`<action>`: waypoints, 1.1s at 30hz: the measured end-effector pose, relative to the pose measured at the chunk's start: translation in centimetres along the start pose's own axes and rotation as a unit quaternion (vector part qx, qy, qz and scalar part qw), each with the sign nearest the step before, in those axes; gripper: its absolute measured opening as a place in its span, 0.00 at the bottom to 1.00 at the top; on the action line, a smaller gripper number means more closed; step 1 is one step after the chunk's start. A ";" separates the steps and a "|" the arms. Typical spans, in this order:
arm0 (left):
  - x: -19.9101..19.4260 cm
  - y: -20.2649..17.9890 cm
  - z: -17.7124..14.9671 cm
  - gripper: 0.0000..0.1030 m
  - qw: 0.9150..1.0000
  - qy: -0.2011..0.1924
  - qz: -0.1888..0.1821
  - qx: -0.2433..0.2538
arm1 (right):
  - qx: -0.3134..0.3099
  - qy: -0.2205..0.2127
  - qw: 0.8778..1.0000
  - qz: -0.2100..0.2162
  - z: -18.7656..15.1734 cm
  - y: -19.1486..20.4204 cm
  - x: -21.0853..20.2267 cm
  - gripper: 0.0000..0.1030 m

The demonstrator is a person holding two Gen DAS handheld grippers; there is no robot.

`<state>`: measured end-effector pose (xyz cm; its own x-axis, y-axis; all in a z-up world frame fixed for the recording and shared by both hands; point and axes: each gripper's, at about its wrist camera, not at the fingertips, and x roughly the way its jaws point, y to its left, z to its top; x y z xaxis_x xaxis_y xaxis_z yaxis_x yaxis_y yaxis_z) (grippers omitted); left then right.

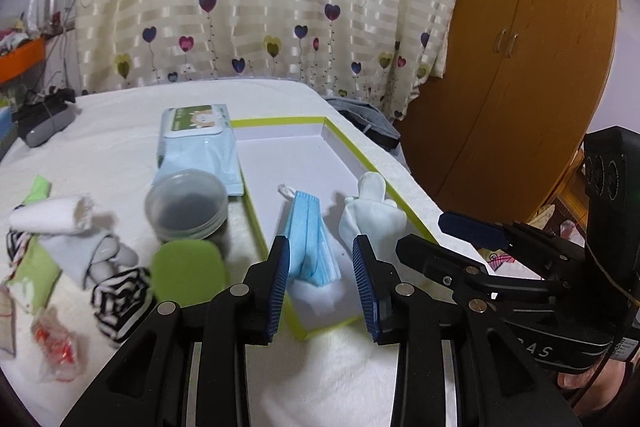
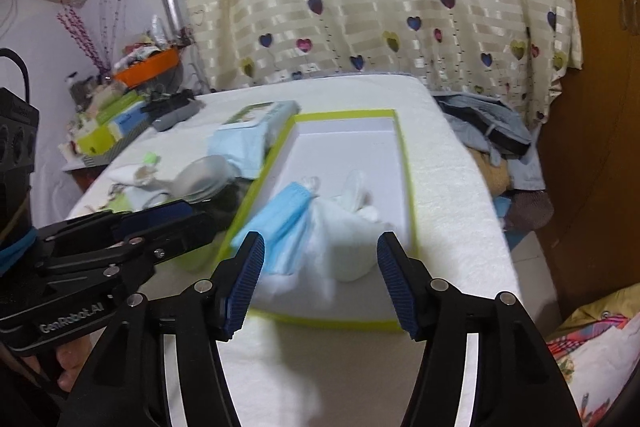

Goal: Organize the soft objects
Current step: 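Open both tools to release the glove and mask, then withdraw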

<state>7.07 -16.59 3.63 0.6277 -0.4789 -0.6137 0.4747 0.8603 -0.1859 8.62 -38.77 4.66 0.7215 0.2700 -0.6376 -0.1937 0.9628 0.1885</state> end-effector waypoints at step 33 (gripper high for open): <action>-5.8 8.2 -4.8 0.42 0.993 -0.020 0.086 -0.082 | -0.068 0.021 0.995 0.073 -2.4 9.3 0.6 0.58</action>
<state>4.31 -5.96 1.96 0.7156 -0.3268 -0.6173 0.2542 0.9450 -0.2056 5.64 -29.67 4.26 0.6517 0.4045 -0.6416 -0.3841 0.9054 0.1807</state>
